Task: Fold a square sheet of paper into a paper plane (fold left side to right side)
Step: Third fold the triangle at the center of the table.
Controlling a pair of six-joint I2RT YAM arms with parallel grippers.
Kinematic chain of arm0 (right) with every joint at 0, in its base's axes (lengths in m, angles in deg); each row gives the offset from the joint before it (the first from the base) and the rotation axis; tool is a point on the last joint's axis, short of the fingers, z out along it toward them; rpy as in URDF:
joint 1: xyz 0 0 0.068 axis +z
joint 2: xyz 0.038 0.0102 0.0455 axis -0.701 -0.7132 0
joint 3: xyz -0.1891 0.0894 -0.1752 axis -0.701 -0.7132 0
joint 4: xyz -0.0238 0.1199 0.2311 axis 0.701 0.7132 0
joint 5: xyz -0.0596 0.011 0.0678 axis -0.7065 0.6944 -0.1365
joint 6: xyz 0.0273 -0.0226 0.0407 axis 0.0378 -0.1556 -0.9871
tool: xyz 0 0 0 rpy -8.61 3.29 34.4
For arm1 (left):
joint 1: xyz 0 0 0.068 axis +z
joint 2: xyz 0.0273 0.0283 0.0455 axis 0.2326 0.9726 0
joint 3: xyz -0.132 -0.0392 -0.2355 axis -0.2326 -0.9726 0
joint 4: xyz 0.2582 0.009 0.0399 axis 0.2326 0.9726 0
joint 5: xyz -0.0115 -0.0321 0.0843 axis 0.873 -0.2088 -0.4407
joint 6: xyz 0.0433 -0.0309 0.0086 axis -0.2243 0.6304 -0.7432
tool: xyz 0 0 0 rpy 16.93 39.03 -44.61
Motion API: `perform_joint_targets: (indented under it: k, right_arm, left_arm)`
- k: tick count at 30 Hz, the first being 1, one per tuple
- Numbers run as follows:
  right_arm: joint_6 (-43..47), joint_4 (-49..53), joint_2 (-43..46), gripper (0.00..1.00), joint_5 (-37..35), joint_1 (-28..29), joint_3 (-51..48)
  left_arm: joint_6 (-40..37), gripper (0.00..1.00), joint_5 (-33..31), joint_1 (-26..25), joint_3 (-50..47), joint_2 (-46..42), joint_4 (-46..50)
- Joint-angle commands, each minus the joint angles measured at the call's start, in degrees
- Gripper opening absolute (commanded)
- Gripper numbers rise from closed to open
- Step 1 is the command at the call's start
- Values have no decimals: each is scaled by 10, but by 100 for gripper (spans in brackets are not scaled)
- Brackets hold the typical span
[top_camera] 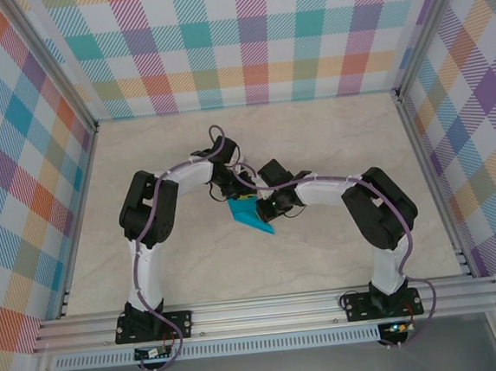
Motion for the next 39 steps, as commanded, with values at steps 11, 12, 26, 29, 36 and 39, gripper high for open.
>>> perform_joint_targets:
  k: [11,12,26,29,36,39]
  right_arm:
    - [19,35,-13,0,19,5,-17]
    - [20,35,-13,0,21,5,-16]
    - [21,36,-16,0,22,5,-15]
    - [23,38,-18,0,22,6,-13]
    - [25,42,-19,0,23,6,-6]
    - [25,45,-21,0,23,7,-1]
  left_arm:
    - [-26,28,24,65,94,-5,84]
    - [-27,26,22,72,77,-21,81]
    - [83,10,123,31,-192,-188,-90]
    - [84,10,123,0,-193,-175,-85]
    - [85,10,84,-26,-186,-141,-81]
    - [84,10,70,-28,-188,-132,-78]
